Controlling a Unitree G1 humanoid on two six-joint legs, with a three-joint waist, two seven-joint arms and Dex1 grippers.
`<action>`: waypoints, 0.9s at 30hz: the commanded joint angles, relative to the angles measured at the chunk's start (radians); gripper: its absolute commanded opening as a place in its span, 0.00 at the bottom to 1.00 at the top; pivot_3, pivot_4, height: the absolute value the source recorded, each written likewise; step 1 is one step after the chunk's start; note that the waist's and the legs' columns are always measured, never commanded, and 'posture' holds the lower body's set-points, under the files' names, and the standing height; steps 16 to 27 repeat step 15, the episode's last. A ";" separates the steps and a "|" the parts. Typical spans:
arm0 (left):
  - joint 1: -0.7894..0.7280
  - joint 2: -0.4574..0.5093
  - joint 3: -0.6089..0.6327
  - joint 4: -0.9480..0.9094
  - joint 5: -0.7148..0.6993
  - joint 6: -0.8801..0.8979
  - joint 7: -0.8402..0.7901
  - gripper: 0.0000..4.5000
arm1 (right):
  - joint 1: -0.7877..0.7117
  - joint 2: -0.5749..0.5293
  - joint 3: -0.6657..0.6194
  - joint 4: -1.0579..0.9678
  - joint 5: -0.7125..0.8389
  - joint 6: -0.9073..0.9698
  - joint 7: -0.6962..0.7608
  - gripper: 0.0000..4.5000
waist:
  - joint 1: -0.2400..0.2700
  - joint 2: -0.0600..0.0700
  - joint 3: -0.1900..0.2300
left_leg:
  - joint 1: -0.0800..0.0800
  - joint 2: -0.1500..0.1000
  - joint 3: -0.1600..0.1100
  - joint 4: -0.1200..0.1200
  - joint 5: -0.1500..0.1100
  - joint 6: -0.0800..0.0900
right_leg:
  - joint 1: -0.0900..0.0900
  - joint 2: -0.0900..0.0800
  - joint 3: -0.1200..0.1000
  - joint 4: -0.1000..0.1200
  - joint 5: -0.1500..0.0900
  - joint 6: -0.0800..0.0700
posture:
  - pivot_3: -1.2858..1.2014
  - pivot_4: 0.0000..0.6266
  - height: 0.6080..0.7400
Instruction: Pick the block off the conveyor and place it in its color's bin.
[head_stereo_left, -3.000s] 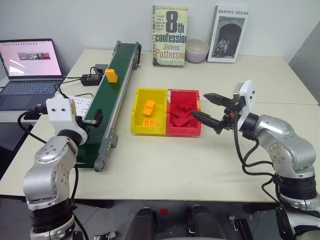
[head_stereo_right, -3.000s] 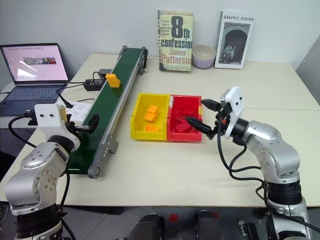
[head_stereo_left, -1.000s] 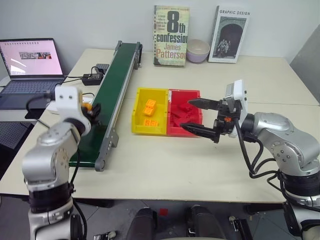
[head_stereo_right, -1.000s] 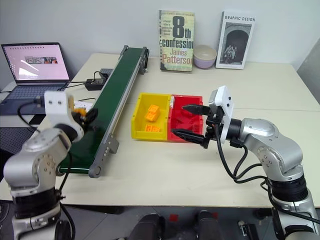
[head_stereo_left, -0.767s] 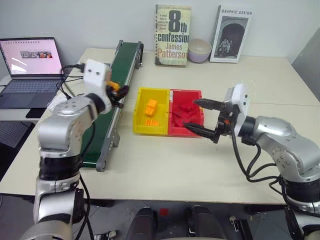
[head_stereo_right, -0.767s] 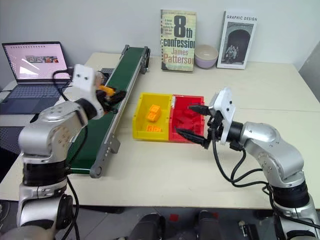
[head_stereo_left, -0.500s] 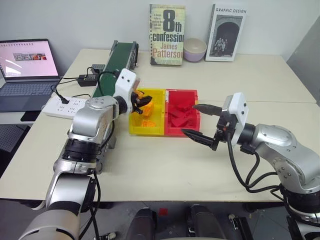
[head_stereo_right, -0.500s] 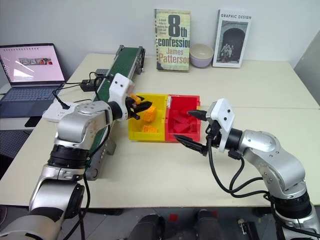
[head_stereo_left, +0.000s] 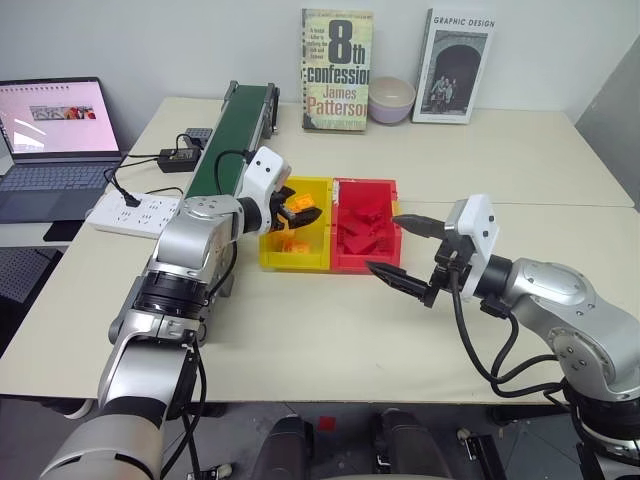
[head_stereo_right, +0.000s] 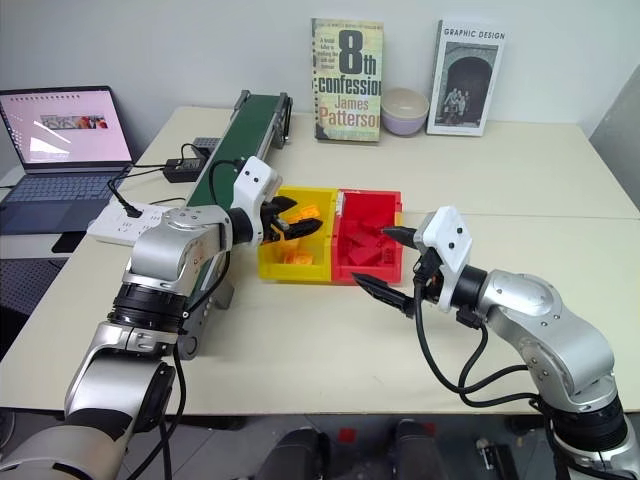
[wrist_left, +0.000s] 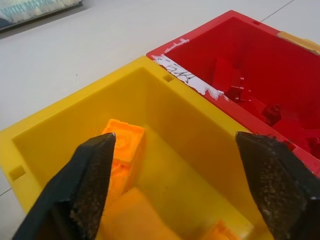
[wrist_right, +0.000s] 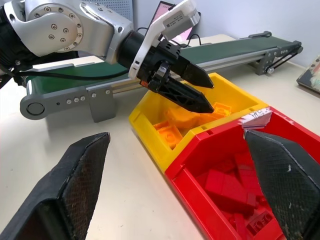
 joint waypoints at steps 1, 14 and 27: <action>-0.034 0.062 0.050 -0.065 -0.006 -0.014 -0.043 0.99 | -0.011 -0.012 -0.021 -0.009 -0.006 -0.021 0.008 1.00 | -0.001 0.000 0.000 | 0.000 0.000 0.000 0.000 0.000 0.000 | 0.000 0.000 0.000 0.000 0.000 0.000 | 0.52 0.24 1.00; 0.117 0.419 0.151 -0.307 -0.137 0.060 -0.365 0.99 | -0.108 -0.062 -0.029 0.138 -0.019 -0.078 0.120 1.00 | -0.003 0.000 0.000 | 0.000 0.000 0.001 0.000 0.000 0.000 | 0.000 0.000 0.000 0.000 0.000 0.000 | 0.52 0.24 1.00; 0.127 0.432 0.160 -0.309 -0.152 0.071 -0.378 0.99 | -0.115 -0.061 -0.024 0.147 -0.020 -0.083 0.128 1.00 | -0.003 0.000 0.000 | 0.000 0.000 0.001 0.000 0.000 0.000 | 0.000 0.000 0.000 -0.001 0.000 0.000 | 0.52 0.24 1.00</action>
